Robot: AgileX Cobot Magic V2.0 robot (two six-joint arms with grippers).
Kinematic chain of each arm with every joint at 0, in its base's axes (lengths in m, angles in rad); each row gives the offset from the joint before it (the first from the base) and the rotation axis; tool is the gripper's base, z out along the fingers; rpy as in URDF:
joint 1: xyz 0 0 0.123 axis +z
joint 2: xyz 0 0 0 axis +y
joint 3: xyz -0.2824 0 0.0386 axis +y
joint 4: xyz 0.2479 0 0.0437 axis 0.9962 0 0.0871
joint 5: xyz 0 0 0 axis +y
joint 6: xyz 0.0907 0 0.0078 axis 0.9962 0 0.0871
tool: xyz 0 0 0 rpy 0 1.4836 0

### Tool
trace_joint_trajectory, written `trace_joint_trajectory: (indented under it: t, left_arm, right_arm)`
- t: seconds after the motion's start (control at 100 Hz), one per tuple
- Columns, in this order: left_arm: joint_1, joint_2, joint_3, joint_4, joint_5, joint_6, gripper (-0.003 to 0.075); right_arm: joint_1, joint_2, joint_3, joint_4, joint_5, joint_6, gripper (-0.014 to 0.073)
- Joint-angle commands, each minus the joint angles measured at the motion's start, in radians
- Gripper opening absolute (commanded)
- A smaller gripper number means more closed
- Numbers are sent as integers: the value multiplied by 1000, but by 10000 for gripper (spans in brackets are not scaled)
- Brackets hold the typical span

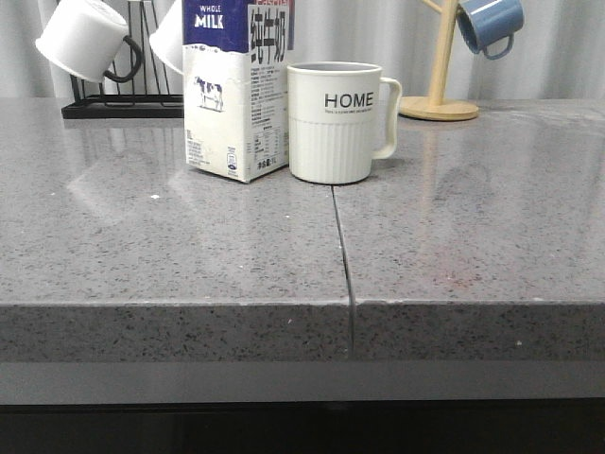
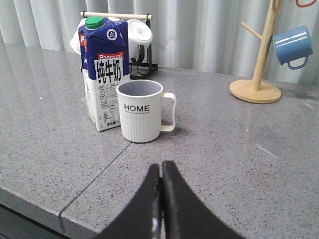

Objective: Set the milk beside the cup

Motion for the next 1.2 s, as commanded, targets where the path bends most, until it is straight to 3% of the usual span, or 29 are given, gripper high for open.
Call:
trace_joint_trajectory:
  t: [0.0,0.96,1.08,1.19]
  left_arm:
    - [0,-32,46,-13,-76,3,-20]
    - [0,-32,46,-13,-76,3,-20]
    - [0,-32,46,-13,-76,3,-20]
    - [0,-32,46,-13,-76,3,-20]
  right_arm:
    - [-2,11,-28,-7,-77,-3,-36]
    - [-2,11,-26,-7,-79,-3,-36]
    - [-14,11,-5,-7,-137,-3,-36]
    - [-94,11,43,-6,-245,-3,-36]
